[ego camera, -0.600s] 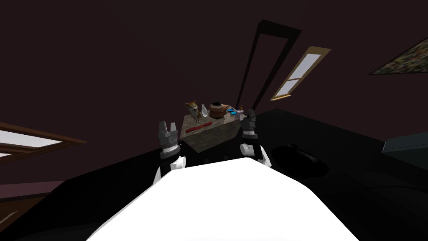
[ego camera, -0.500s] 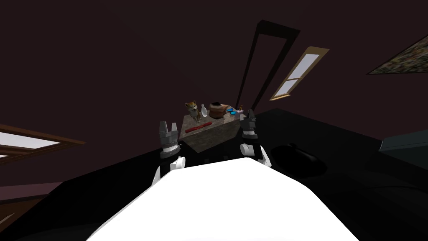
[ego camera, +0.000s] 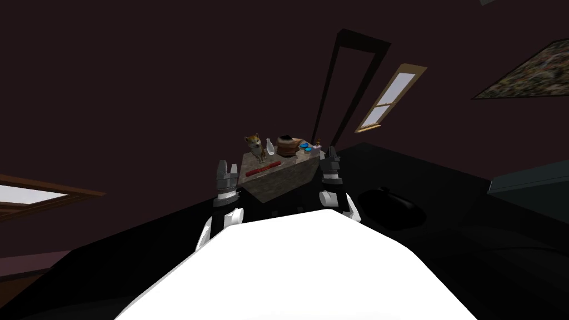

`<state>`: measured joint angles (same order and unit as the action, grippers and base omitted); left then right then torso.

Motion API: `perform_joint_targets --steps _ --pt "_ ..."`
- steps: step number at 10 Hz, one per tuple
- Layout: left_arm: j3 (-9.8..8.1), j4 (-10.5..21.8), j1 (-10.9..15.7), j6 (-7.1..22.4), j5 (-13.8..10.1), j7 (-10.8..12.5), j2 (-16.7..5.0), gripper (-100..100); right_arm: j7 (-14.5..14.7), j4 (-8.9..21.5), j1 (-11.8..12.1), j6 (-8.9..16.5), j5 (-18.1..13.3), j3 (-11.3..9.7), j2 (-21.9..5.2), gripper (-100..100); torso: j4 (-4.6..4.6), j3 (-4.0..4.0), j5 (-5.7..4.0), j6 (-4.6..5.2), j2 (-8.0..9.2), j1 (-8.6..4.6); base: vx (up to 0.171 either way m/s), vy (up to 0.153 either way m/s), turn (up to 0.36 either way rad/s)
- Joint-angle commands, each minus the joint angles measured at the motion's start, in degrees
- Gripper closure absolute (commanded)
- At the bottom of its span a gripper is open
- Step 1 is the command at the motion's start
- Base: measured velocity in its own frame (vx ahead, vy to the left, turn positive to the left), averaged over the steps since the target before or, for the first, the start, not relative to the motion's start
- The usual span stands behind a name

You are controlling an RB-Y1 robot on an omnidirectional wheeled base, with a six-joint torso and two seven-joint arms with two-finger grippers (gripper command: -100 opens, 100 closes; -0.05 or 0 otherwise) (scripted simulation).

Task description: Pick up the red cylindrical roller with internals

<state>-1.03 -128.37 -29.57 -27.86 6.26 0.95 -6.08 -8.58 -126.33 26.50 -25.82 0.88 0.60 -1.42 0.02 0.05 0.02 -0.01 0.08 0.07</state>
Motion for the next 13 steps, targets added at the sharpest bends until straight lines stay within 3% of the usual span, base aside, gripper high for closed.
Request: perform_joint_targets --steps 1,4,13 --pt "-0.39 0.16 0.50 2.86 -0.05 0.66 -0.92 -100 0.00 0.00 0.00 0.00 0.00 0.00 0.00 0 0.00 0.00 0.00 0.00 0.00 0.00 -0.019 0.007 -0.051" --pt "-0.85 0.45 0.97 5.86 -0.17 1.29 -1.61 -100 0.00 0.00 0.00 0.00 0.00 0.00 0.00 0 -0.01 -0.01 -0.01 0.01 -0.02 -0.03 -0.016 0.005 -0.040" --pt "-3.49 1.94 3.62 19.86 -1.36 4.86 -3.94 -100 0.00 0.00 0.00 0.00 0.00 0.00 0.00 0 -0.01 -0.02 -0.01 0.00 -0.04 -0.06 -0.017 0.003 -0.052"
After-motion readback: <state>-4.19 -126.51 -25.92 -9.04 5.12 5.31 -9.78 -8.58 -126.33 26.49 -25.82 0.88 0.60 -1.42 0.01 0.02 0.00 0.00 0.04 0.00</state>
